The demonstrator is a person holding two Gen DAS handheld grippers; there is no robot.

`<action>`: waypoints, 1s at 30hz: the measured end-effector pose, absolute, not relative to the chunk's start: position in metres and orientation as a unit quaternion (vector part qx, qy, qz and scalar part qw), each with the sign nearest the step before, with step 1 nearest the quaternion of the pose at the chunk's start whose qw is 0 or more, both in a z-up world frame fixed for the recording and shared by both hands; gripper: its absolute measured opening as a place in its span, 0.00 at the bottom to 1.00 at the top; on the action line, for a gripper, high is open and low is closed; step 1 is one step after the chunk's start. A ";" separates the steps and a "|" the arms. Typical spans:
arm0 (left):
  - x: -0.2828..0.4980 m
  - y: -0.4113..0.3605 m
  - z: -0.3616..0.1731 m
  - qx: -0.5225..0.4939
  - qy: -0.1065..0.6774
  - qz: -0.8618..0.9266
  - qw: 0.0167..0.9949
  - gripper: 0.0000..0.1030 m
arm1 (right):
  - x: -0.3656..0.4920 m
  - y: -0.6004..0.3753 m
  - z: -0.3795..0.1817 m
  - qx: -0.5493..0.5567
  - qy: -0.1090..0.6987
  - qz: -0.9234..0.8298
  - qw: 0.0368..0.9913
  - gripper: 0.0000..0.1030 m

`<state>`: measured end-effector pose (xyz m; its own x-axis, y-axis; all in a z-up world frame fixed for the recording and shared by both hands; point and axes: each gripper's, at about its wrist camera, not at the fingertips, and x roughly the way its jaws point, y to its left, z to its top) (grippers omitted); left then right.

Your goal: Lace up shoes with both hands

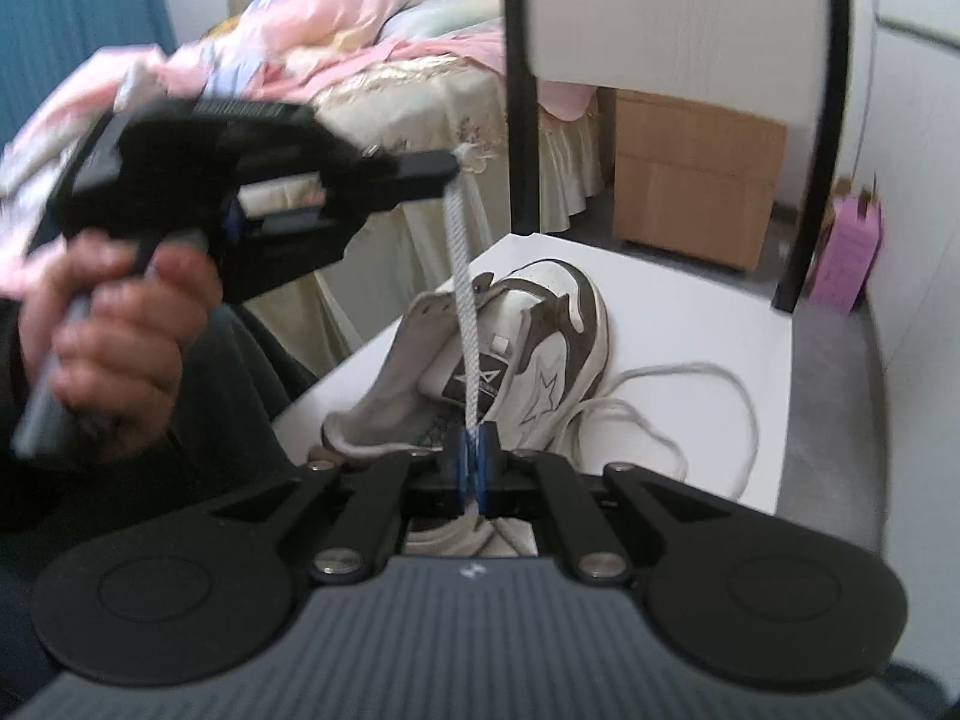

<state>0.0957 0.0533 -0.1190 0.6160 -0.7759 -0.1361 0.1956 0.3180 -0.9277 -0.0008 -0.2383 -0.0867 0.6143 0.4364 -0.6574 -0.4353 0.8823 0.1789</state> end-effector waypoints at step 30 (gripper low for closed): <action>0.068 -0.004 -0.092 -0.267 0.307 -0.407 0.818 0.04 | 0.052 -0.294 -0.059 0.255 0.338 0.214 0.880 0.03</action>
